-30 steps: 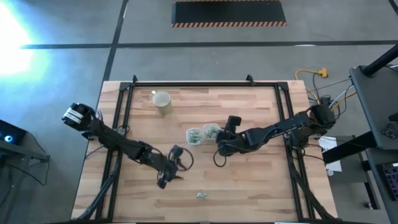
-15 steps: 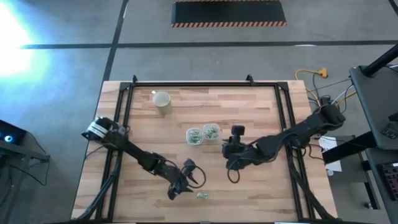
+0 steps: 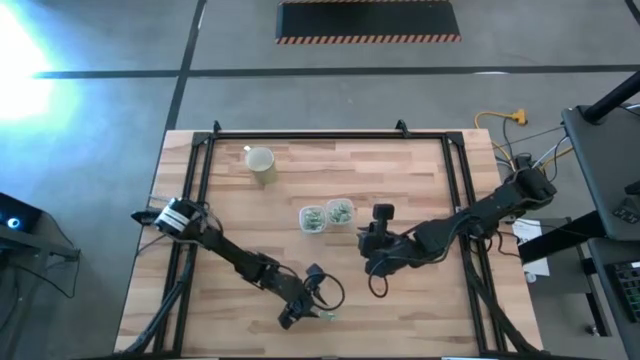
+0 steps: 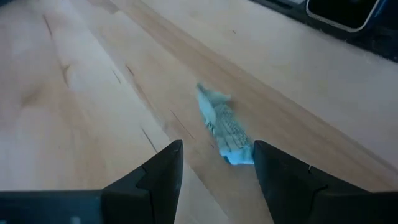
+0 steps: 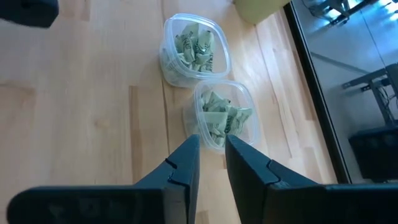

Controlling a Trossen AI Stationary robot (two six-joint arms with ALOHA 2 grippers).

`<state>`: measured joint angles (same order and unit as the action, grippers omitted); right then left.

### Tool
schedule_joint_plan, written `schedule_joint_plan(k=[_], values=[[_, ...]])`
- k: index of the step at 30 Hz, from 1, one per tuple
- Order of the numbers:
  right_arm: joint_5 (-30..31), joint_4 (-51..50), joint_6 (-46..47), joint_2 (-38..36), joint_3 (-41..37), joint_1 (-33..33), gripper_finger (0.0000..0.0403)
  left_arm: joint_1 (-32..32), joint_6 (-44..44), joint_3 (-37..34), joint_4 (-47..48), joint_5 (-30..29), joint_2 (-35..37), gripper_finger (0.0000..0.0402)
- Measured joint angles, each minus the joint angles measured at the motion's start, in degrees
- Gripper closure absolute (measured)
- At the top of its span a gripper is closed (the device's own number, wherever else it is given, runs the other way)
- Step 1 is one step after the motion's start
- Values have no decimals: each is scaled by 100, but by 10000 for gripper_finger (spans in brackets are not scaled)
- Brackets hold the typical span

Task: Pick and place items into bin
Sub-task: Put the stevia packet into the left transparent bin

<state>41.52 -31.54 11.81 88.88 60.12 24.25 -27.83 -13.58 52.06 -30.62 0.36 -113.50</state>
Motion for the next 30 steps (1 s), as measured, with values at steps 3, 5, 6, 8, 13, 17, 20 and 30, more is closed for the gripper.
schedule_joint_plan(k=[3,5,6,8,13,17,20,30], values=[[0,3,4,0,-2,4,334,0,91,67,-4,2,-107,222],[1,6,9,0,-2,13,332,9,125,113,-38,4,-161,222],[0,3,13,0,-2,14,331,9,123,122,-24,5,-163,222],[2,11,23,0,-2,15,329,9,123,144,9,3,-163,222],[2,7,24,0,-10,15,330,9,122,144,17,4,-163,241],[1,7,24,0,-13,13,336,11,57,142,45,4,-163,295],[0,6,22,0,-13,13,339,9,-62,142,62,38,-163,347],[0,6,24,0,-15,13,337,9,-155,136,83,63,-143,399]])
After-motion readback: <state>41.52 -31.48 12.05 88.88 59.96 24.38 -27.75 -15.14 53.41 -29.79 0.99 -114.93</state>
